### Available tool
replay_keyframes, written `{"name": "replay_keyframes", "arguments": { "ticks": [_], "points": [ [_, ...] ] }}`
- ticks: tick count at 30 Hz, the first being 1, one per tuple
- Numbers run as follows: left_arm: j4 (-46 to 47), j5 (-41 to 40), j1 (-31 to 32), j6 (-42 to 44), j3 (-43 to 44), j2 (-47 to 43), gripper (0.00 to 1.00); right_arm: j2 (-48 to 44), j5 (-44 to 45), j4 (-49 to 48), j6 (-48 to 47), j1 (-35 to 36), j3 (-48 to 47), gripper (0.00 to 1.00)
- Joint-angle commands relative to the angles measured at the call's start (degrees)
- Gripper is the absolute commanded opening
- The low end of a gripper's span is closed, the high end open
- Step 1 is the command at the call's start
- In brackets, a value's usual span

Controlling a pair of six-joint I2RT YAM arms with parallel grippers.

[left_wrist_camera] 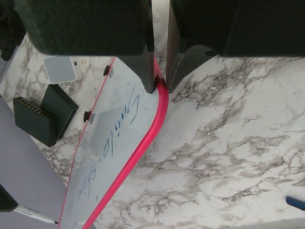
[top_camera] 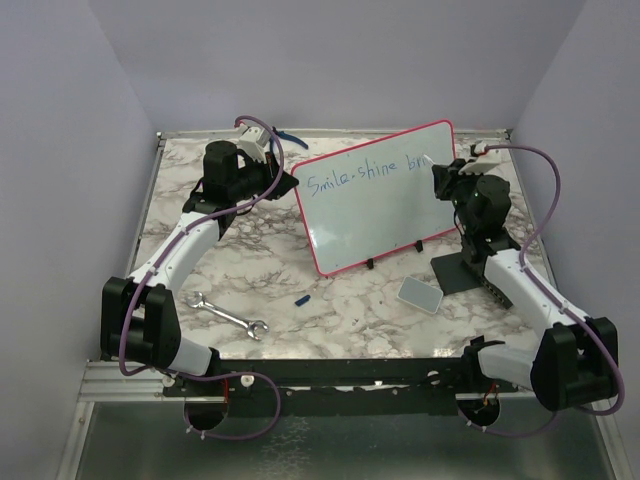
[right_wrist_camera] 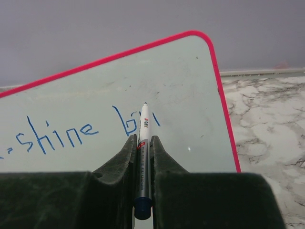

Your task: Write a sentence on the whiteboard

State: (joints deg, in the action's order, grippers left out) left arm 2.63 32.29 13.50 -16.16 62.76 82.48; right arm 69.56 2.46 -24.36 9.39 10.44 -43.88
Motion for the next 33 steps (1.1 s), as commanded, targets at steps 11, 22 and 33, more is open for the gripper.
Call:
{"name": "replay_keyframes", "arguments": {
  "ticks": [11, 22, 33],
  "points": [
    [1.0, -0.2, -0.2, 1.9, -0.3, -2.4, 0.00, -1.7, 6.3, 0.8, -0.8, 0.1, -0.1, 0.01],
    [1.0, -0.1, -0.2, 2.1, -0.3, -2.4, 0.00, 0.9, 6.0, 0.5, -0.7, 0.1, -1.2, 0.01],
    [1.0, 0.3, -0.2, 2.2, -0.3, -2.3, 0.00, 2.5, 5.4, 0.3, -1.0, -0.2, -2.0, 0.01]
  ]
}}
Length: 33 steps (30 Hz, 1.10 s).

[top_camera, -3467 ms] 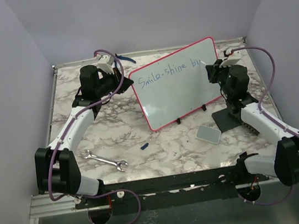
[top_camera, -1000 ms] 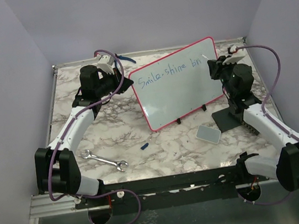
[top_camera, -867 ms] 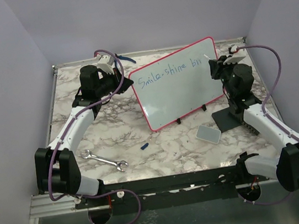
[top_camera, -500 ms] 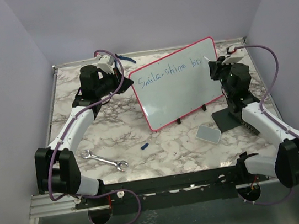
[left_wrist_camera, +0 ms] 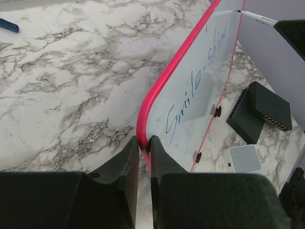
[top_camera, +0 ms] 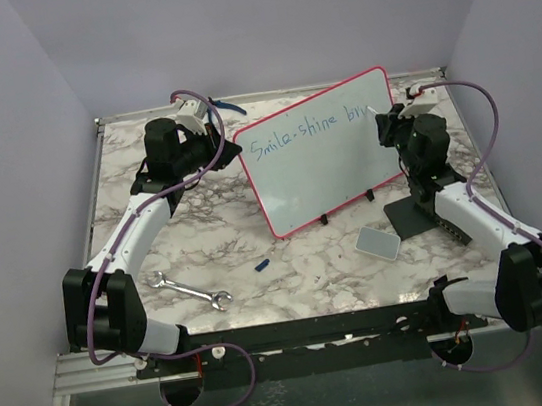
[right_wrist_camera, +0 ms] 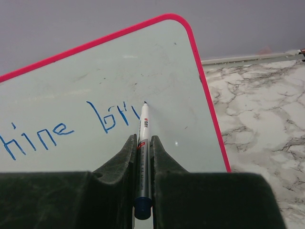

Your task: Write a sentence on the whiteboard

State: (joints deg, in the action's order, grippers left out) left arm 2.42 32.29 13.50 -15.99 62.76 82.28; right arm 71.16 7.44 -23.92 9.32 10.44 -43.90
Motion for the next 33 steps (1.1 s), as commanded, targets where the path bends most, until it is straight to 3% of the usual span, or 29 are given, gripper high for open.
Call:
{"name": "replay_keyframes", "arguments": {
  "ticks": [1, 33],
  "points": [
    [1.2, 0.3, -0.2, 2.0, -0.3, -2.1, 0.00, 1.0, 0.3, -0.1, -0.9, -0.3, -2.1, 0.01],
    [1.2, 0.3, -0.2, 2.0, -0.3, -2.2, 0.00, 0.0, -4.1, 1.0, -2.4, -0.4, 0.9, 0.01]
  ]
}}
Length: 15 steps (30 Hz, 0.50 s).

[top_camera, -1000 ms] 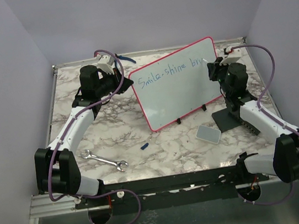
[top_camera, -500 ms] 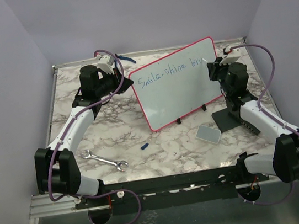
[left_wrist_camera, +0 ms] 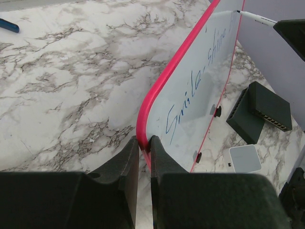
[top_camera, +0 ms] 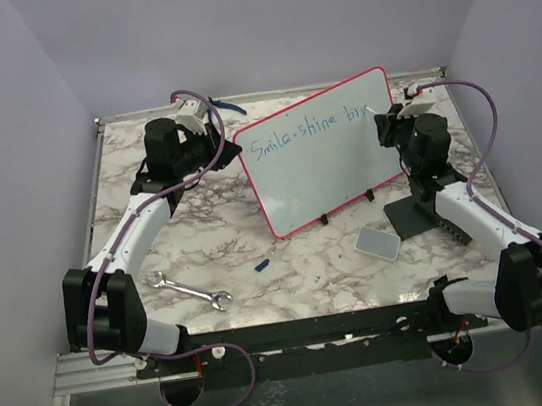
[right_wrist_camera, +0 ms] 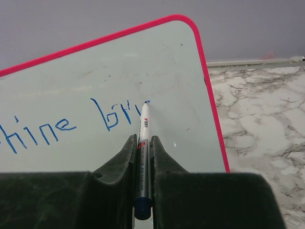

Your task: Write a sentence on the whiteboard

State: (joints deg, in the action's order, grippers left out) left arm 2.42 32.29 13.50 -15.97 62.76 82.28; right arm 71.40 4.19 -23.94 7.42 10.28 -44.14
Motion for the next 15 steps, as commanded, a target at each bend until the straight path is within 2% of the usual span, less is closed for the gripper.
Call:
{"name": "replay_keyframes", "arguments": {
  "ticks": [1, 15],
  "points": [
    [1.2, 0.3, -0.2, 2.0, -0.3, -2.2, 0.00, -0.3, -0.6, 1.2, -0.4, -0.2, 1.2, 0.01],
    [1.1, 0.3, -0.2, 2.0, -0.3, -2.2, 0.00, -1.3, 2.4, 1.6, 0.1, -0.2, 2.6, 0.01]
  ]
}}
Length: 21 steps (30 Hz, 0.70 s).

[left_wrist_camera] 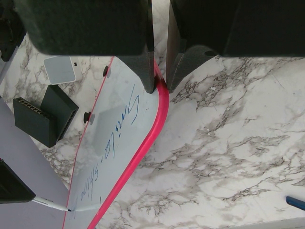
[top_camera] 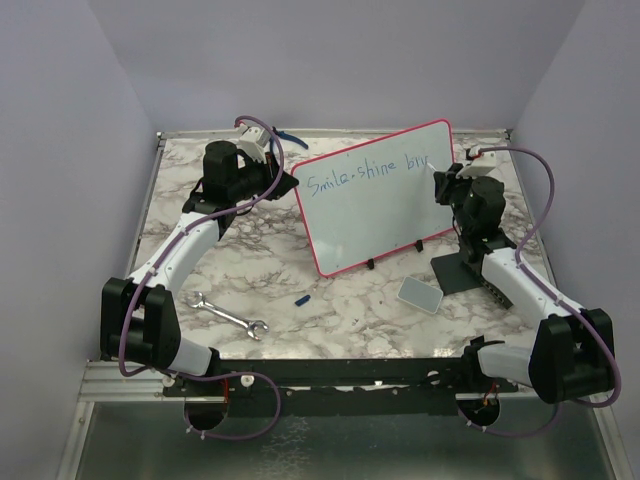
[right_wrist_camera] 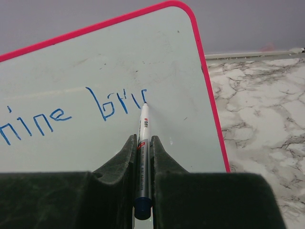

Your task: Write a sentence on the whiteboard

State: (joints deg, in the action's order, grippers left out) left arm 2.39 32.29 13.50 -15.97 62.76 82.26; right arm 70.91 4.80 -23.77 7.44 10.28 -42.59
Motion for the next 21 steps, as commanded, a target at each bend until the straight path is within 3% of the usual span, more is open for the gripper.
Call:
{"name": "replay_keyframes", "arguments": {
  "ticks": [1, 21],
  "points": [
    [1.2, 0.3, -0.2, 2.0, -0.3, -2.2, 0.00, -0.7, 1.9, 1.3, 0.0, -0.2, 1.0, 0.01],
    [1.2, 0.5, -0.2, 2.0, -0.3, -2.0, 0.00, 0.7, 1.7, -0.4, -0.9, -0.2, -2.7, 0.01]
  ]
}}
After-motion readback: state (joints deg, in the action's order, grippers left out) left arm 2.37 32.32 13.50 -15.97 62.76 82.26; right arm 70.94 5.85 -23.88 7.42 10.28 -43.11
